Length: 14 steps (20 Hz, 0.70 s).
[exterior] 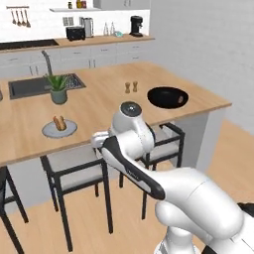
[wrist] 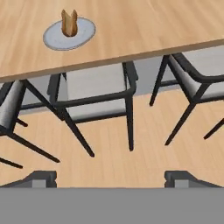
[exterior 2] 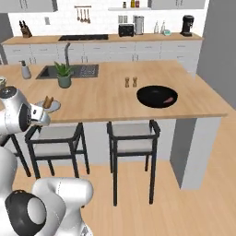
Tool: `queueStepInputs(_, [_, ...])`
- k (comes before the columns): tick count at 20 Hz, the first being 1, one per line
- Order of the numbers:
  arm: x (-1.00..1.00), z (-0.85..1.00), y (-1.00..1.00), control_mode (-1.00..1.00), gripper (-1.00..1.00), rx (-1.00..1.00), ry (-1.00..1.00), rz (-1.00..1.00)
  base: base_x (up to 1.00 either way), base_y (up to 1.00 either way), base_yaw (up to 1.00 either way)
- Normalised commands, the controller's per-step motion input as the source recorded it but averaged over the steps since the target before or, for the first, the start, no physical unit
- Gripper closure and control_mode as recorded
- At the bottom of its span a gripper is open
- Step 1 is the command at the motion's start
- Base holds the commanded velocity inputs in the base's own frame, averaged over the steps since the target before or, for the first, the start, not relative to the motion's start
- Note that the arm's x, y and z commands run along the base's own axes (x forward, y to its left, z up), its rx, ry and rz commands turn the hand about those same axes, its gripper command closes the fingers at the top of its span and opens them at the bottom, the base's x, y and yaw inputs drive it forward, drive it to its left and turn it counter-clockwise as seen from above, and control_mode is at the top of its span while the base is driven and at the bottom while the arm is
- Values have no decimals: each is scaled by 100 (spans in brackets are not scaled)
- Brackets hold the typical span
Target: Place one bun and one sausage from the bowl on each plate.
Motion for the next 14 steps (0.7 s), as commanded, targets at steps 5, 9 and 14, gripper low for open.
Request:
queueStepInputs(5, [0,0,0,100,-100,0,0,0,57,-100,-22])
queueStepInputs(9, [0,0,0,100,-100,0,0,0,71,-100,-7])
queueStepInputs(14, [0,0,0,100,-100,0,0,0,93,-100,-10])
